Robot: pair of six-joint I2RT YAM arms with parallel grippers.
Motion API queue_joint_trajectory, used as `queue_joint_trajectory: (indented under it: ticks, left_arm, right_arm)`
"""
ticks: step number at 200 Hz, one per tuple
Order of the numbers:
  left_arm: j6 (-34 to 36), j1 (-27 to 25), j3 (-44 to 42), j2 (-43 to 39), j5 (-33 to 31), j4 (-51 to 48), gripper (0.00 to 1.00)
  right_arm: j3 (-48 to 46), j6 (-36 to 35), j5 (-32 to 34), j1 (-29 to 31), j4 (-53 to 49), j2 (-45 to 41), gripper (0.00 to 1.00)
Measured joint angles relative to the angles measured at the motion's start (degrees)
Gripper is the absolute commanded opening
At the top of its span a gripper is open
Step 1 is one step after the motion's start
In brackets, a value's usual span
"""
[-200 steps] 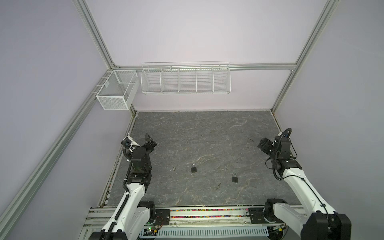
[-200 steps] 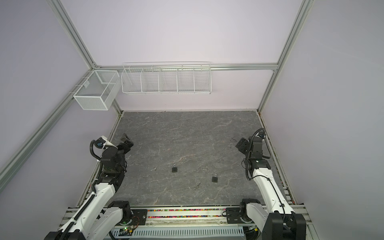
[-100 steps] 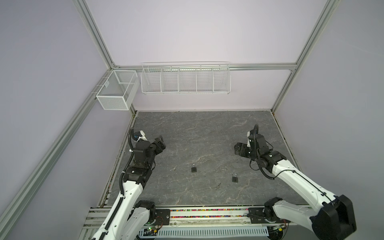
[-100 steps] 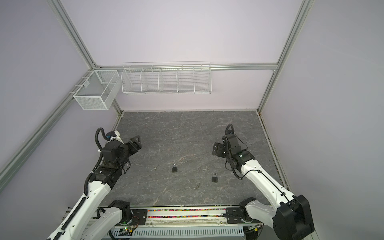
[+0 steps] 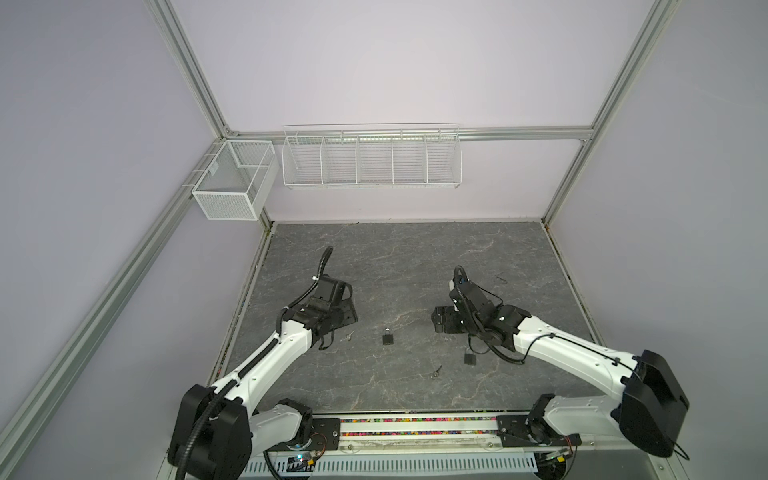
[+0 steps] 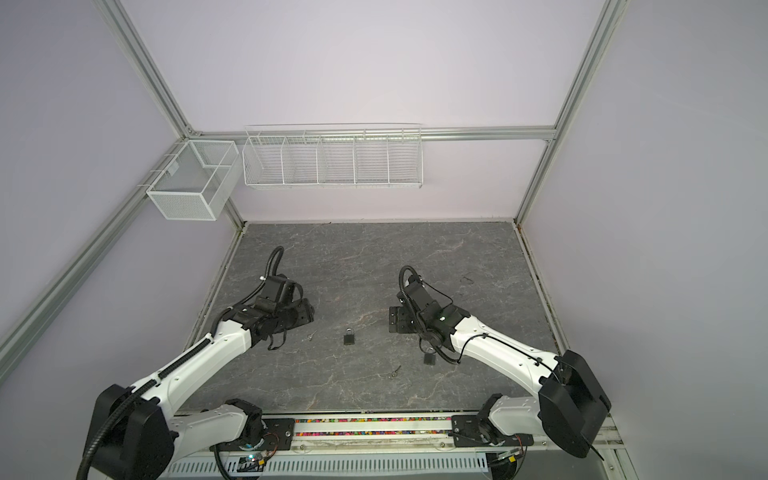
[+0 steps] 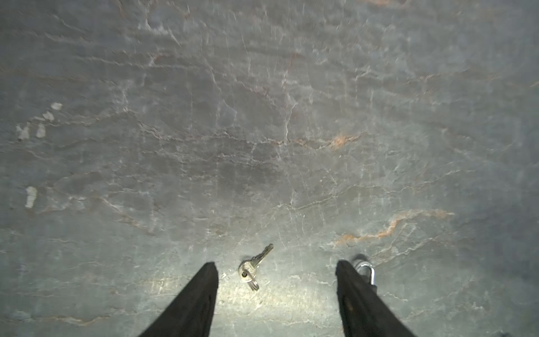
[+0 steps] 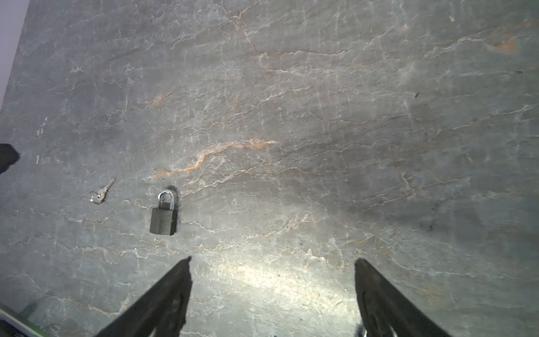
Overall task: Unlock with the key
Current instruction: 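Move the left gripper toward the silver key while the right gripper approaches the padlocks, then close the left gripper on the silver key and lift it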
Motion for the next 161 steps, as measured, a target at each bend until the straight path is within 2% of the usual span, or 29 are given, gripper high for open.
queue_joint_trajectory:
  ticks: [52,117,161]
  left_arm:
    - [-0.79,-6.05,1.84,10.23,-2.14,-3.08,0.57]
    - [-3.50,-7.85,-0.42,11.87,-6.43,-2.49,0.47]
    - [-4.44,-7.87,-2.25,13.44,-8.13,-1.20,0.36]
  right_arm:
    - [0.31,1.64,0.44,3.37,1.11,2.25,0.89]
    - [2.16,2.19,1.27,3.82,2.23,3.54,0.89]
    - [2.56,2.21,1.68,3.82,2.19,4.31,0.89]
